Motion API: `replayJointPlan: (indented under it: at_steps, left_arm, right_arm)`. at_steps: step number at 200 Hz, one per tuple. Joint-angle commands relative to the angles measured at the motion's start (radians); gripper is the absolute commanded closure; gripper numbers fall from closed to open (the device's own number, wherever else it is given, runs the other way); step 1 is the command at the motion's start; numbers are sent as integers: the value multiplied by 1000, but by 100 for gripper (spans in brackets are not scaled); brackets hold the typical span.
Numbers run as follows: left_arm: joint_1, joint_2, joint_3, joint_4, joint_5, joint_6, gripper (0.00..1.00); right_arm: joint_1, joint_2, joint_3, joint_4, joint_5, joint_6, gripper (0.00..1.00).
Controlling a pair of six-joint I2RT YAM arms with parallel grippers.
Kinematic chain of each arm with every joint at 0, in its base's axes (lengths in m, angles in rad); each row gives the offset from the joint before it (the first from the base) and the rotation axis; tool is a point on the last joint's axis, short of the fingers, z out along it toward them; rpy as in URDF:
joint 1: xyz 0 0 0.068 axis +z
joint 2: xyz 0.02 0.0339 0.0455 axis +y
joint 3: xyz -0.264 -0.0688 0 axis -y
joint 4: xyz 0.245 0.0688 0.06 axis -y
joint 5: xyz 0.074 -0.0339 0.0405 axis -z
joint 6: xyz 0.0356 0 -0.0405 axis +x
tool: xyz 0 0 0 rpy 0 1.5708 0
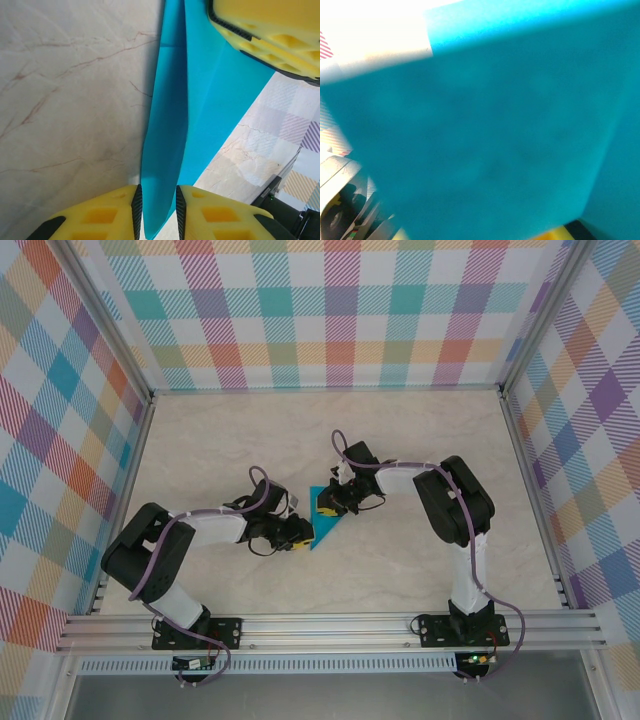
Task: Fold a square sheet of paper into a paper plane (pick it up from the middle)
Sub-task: Fourth fold the wing at the center of the table.
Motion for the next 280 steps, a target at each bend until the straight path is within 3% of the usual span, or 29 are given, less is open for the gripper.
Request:
replayJointPlan:
  at_steps: [1, 27, 66, 88, 183, 231, 280]
  left_arm:
    - [-9, -14, 12, 11, -19, -13, 76]
    - [-9, 0, 10, 26, -13, -16, 81]
    - [-9, 11, -5, 53, 9, -27, 96]
    - [-9, 17, -12, 47, 25, -18, 98]
    - [-12, 96, -18, 11, 106, 25, 98]
    - [-18, 105, -3, -46, 105, 56, 87]
    - [-27, 108, 10, -86, 98, 76, 99]
  right_arm:
    - [12, 107, -53, -74, 113, -17, 84]
    - [12, 108, -51, -75, 112, -18, 84]
    - [13, 110, -56, -73, 115, -16, 84]
    - [12, 110, -59, -73, 116, -17, 84]
    - [12, 123, -68, -70, 126, -14, 84]
    - [12, 122, -68, -76, 132, -18, 84]
    - [13, 127, -65, -80, 134, -20, 84]
